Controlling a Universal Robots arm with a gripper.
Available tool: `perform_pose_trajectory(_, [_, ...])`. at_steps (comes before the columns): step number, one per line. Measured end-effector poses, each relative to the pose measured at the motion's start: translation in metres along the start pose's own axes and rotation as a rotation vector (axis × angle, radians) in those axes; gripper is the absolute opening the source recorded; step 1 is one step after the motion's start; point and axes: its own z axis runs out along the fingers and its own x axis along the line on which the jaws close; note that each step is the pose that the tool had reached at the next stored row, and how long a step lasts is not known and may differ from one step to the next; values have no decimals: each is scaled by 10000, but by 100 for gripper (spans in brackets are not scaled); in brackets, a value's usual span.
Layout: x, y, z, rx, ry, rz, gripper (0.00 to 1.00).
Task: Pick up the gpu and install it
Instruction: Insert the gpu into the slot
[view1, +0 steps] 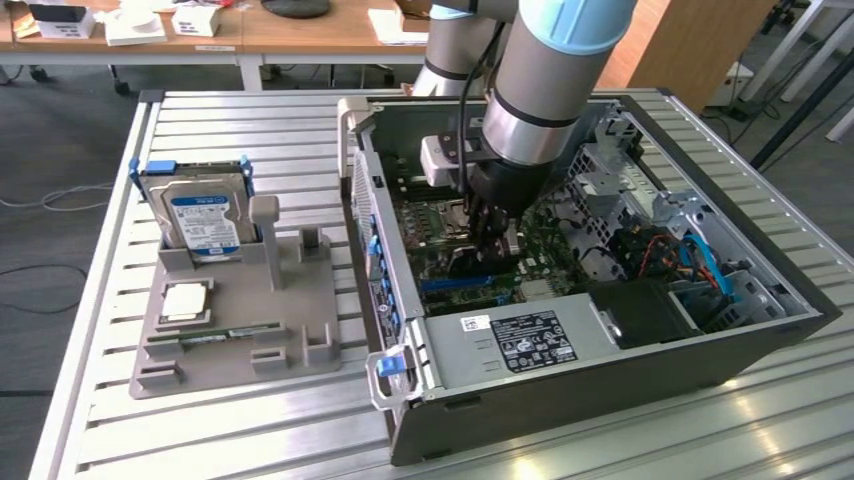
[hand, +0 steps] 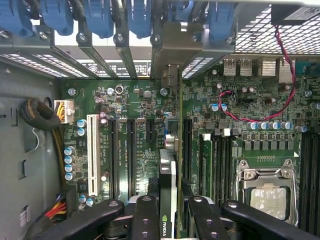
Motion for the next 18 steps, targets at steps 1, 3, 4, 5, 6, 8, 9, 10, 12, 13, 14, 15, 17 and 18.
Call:
perform_pose_trajectory(1, [1,0,0,-1,0,-1,27])
perform_pose_trajectory(3, [1,-1,-1,-2,1,-2,27])
perform_pose_trajectory(4, [2,0,-1,-1,1,-2,27])
perform_pose_trajectory(5, [2,0,0,-2,3,-2,27])
perform_pose_trajectory(6, [2,0,4,-2,1,-2,27])
perform_pose_trajectory(8, [3,0,5,-2,3,-2,27])
perform_pose_trajectory(9, [2,0,6,-2,3,-3,27])
perform_pose_trajectory(10, [2,0,6,-2,3,-2,27])
perform_pose_trajectory(12, [2,-1,12,0,1,-2,27])
perform_pose_trajectory(13, [2,-1,14,0,1,-2,27])
perform_pose_trajectory(14, [3,-1,14,-1,3,-3,27])
perform_pose_trajectory(15, [3,-1,14,-2,3,-3,27])
perform_pose_trajectory(17, [3,0,16,-2,2,-3,27])
perform_pose_trajectory(18, [3,-1,19,-1,2,-2,27])
